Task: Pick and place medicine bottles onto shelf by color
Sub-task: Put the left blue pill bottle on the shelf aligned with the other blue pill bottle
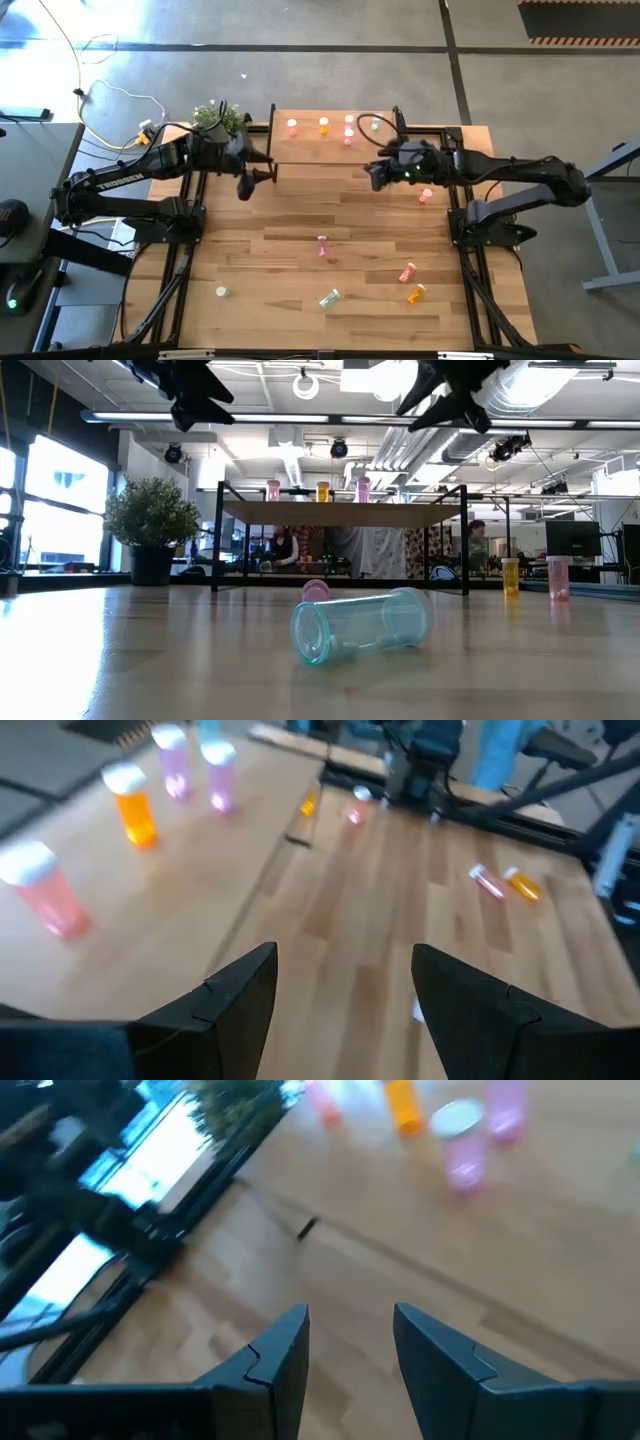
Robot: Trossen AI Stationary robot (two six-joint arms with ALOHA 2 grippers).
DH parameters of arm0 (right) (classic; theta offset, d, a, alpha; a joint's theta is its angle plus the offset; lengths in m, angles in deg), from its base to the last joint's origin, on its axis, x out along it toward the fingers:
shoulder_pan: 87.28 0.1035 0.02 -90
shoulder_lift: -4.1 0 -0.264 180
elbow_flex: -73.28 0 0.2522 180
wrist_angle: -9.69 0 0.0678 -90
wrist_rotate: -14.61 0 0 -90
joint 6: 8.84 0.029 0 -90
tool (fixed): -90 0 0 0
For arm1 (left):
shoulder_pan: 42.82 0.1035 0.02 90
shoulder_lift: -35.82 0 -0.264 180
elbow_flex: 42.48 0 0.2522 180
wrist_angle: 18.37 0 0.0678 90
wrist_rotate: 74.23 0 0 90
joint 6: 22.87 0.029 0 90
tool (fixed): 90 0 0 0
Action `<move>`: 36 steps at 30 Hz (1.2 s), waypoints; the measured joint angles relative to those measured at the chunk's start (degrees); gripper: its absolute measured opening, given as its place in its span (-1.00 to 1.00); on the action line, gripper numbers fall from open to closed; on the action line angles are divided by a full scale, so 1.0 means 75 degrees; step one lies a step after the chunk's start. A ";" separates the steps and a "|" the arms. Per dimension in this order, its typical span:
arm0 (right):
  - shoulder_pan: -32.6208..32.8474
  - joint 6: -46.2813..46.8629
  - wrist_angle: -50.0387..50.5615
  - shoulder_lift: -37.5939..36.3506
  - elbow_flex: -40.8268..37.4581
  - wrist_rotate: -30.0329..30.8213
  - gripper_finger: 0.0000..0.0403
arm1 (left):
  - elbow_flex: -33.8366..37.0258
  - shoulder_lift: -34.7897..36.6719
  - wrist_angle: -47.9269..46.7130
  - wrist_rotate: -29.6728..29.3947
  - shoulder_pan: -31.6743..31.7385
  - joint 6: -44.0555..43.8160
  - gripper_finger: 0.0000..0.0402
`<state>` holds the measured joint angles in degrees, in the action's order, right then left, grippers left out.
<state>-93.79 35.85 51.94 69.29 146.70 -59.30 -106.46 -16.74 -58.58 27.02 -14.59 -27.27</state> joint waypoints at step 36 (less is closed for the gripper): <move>0.3122 0.0183 0.3479 0.0017 0.1075 0.0001 -0.32 | -0.0003 -0.0050 -0.3656 -0.1441 -0.6706 -0.7626 0.11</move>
<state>-70.38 37.22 78.03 69.42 154.77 -59.29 -106.48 -17.11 -86.00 16.21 -64.89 -84.47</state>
